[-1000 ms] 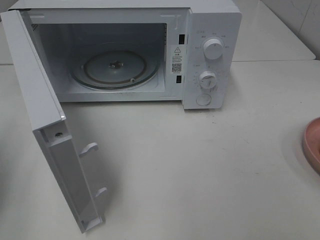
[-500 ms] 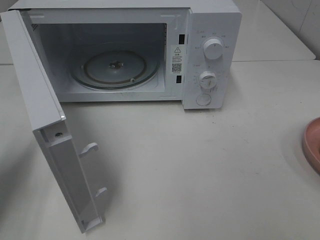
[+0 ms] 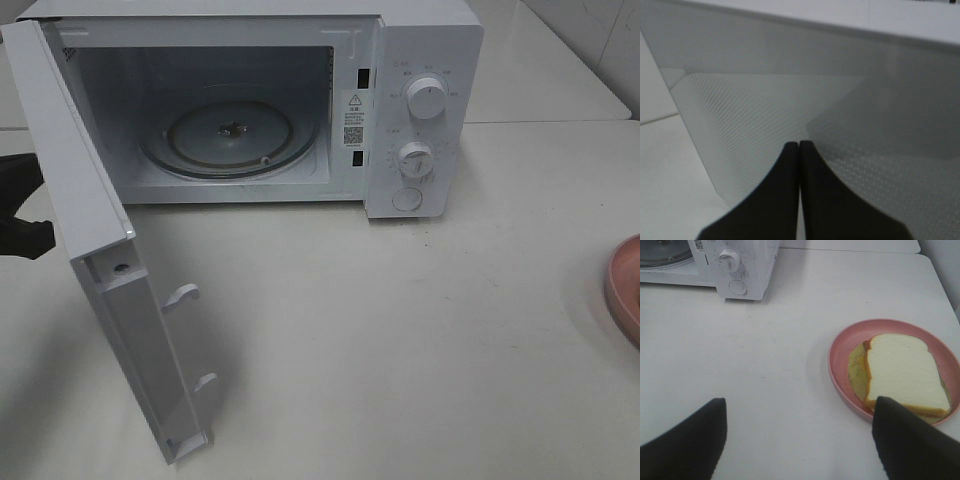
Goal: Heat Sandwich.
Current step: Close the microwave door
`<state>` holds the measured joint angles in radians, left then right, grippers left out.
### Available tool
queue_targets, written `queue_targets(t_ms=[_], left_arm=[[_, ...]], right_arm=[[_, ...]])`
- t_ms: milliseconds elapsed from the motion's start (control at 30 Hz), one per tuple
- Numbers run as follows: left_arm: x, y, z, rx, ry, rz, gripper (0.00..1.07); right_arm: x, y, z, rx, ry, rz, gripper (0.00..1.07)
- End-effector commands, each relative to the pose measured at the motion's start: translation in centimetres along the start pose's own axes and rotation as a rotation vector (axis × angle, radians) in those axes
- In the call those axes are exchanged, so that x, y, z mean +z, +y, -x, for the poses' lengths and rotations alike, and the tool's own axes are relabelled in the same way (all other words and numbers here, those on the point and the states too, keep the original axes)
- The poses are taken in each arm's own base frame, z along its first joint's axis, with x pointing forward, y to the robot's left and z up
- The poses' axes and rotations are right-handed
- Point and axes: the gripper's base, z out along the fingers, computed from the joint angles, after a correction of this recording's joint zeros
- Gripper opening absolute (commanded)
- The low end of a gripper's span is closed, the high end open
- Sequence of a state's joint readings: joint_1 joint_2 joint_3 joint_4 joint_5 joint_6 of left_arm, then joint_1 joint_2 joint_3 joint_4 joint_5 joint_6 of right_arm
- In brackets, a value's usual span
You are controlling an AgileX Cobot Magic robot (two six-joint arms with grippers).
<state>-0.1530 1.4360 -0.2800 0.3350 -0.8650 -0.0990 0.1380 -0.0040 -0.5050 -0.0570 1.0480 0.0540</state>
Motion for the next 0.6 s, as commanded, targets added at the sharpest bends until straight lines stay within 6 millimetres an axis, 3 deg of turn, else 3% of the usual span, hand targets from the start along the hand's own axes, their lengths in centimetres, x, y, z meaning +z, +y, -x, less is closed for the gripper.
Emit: queue_targets(t_ms=[33, 300, 600], left_arm=[[0.5, -0.6, 0.2, -0.005, -0.018, 0.006, 0.0], [1.3, -2.1, 1.4, -0.026, -0.056, 0.035, 0.0], [4.0, -4.2, 2.6, -0.022, -0.061, 0.02, 0.0]], right_arm=[[-0.3, 0.0, -0.2, -0.004, -0.037, 0.0, 0.76], [-0.3, 0.0, -0.2, -0.004, -0.037, 0.0, 0.76], [-0.3, 0.0, -0.2, -0.004, -0.037, 0.0, 0.76]])
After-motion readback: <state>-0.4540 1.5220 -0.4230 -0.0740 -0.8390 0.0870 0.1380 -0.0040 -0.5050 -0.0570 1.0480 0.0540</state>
